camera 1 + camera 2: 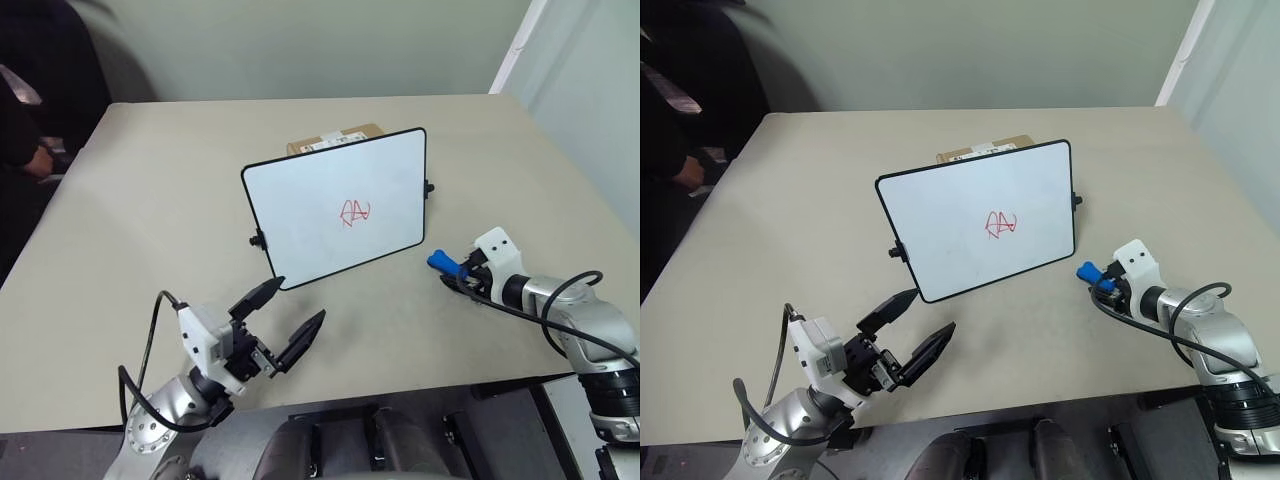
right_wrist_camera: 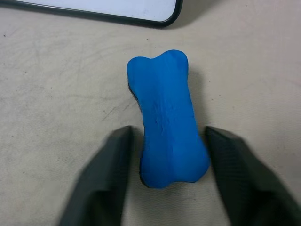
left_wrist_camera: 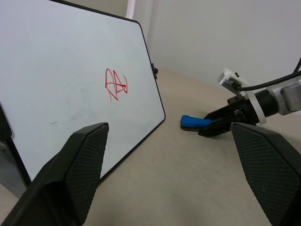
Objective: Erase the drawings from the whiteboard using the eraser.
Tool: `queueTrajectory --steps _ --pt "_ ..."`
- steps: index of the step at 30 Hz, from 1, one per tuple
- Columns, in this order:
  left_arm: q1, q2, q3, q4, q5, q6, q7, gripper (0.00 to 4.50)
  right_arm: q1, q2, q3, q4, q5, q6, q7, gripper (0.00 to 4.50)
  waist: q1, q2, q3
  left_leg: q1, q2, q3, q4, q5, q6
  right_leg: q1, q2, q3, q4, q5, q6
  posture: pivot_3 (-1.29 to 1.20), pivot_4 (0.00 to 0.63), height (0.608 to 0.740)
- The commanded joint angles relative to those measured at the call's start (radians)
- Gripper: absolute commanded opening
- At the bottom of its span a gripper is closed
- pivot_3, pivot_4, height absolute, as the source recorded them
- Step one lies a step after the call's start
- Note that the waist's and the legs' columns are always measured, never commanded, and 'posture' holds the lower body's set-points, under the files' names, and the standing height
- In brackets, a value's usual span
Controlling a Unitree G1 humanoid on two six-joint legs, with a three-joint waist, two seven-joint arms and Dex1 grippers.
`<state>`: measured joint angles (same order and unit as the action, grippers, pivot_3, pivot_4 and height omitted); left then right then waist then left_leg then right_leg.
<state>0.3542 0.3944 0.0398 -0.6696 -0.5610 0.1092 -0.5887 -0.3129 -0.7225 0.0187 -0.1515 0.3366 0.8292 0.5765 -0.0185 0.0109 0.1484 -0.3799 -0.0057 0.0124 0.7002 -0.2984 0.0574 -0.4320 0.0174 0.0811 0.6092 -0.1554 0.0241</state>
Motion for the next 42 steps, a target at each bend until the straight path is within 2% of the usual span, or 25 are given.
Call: queueTrajectory --steps 1,6,11,18,25,31,38,42 --pt "-0.004 0.001 0.017 -0.035 0.001 -0.016 0.004 4.5 0.01 -0.011 -0.045 -0.062 0.007 -0.013 0.014 1.57 0.0 0.0 0.0 0.0 0.0 0.0 0.0 0.0 0.0 0.0 0.0 0.0 0.0 0.0 0.0 0.0 0.15 0.74" --pt "-0.012 0.002 0.031 -0.026 0.005 -0.021 0.006 4.5 0.023 0.016 -0.12 -0.16 0.062 -0.072 0.032 1.57 -0.002 0.0 0.0 -0.001 0.0 0.0 0.0 0.0 -0.001 0.0 0.0 0.0 0.0 0.0 0.0 0.0 0.15 0.74" --pt "-0.016 0.002 0.037 -0.012 0.019 -0.021 0.007 4.5 -0.032 0.084 -0.151 -0.26 0.154 -0.033 0.016 1.57 -0.006 0.0 0.0 -0.001 0.0 0.0 0.0 0.0 -0.001 0.0 0.0 0.0 0.0 0.0 0.0 0.0 0.15 0.74" --pt "-0.031 -0.001 0.052 0.02 0.01 -0.022 -0.001 4.5 -0.17 0.172 -0.037 -0.237 0.12 -0.005 -0.032 1.57 -0.007 0.0 0.0 0.002 0.0 0.0 0.0 0.001 -0.001 -0.001 0.0 0.0 0.0 0.0 -0.001 0.0 0.15 0.74" --pt "-0.036 -0.003 0.052 0.025 0.009 -0.021 -0.004 4.5 -0.329 0.302 0.051 -0.075 0.036 -0.029 -0.111 1.57 -0.005 0.0 0.0 0.002 0.0 0.0 0.0 0.0 0.0 -0.002 0.0 0.0 0.0 0.001 -0.001 0.0 0.15 0.74" --pt "-0.035 -0.01 0.044 0.02 0.015 -0.022 0.001 4.5 -0.34 0.34 0.094 -0.04 -0.023 -0.066 -0.121 1.57 -0.004 0.0 0.0 0.001 0.0 0.0 0.0 0.0 0.0 -0.003 0.0 -0.001 0.0 -0.001 -0.001 0.0 0.15 0.74" --pt "-0.035 -0.019 0.026 0.019 0.026 -0.024 0.001 4.5 -0.322 0.331 0.207 0.008 -0.116 -0.024 -0.118 1.57 -0.007 0.0 0.0 0.001 0.0 0.0 -0.001 0.0 0.0 -0.003 0.0 -0.001 0.0 -0.002 -0.001 0.0 0.15 0.74" --pt "-0.03 -0.028 0.023 0.017 0.032 -0.029 0.006 4.5 -0.31 0.317 0.227 0.013 -0.139 0.002 -0.109 1.57 -0.008 0.0 0.0 0.001 0.0 0.0 0.0 0.0 0.0 -0.003 0.0 -0.001 0.0 0.0 -0.002 0.0 0.15 0.74"
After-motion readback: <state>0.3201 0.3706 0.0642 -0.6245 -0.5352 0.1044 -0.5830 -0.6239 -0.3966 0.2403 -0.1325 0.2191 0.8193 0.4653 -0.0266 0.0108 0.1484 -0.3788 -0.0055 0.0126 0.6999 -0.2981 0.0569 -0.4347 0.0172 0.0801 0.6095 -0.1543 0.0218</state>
